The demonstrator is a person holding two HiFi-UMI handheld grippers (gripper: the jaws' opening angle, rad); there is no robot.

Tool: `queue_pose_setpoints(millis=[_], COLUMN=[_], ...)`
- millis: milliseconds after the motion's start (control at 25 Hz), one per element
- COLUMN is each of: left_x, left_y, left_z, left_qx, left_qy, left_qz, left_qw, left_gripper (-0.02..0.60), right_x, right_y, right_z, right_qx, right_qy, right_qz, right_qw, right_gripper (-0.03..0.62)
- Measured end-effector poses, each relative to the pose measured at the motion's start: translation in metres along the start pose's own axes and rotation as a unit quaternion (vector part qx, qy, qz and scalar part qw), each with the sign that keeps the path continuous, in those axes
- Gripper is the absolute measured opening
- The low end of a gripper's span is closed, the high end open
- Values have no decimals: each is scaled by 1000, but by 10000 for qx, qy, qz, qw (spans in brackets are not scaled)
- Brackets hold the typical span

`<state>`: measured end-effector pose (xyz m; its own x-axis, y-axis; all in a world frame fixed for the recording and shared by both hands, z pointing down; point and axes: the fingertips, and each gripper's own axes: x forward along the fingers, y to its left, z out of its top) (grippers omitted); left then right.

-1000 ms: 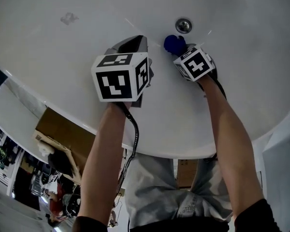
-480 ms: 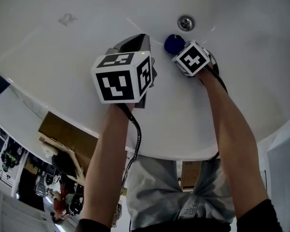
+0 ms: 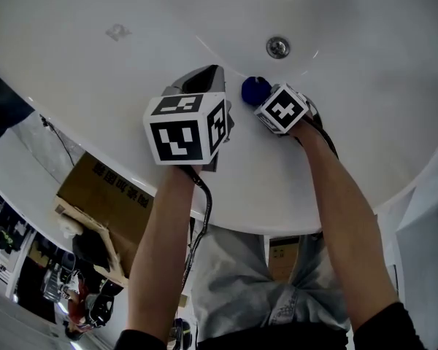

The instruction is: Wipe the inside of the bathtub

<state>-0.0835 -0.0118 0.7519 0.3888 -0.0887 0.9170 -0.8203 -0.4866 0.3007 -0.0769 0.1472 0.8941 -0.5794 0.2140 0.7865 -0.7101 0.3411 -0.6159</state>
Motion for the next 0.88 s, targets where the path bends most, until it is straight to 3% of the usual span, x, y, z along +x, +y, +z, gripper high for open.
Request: queue_pose_setpoints(millis=[880], left_x=[-70], left_y=[-23], left_z=[-10], left_qx=[118], left_qy=[-178], left_qz=[142], left_qw=[9997], left_gripper=[5], right_x=[-62], right_y=[98], right_z=[-13], right_qx=[-242], right_qy=[-353], right_qz=[642], right_qw=[9970], right_gripper=[82])
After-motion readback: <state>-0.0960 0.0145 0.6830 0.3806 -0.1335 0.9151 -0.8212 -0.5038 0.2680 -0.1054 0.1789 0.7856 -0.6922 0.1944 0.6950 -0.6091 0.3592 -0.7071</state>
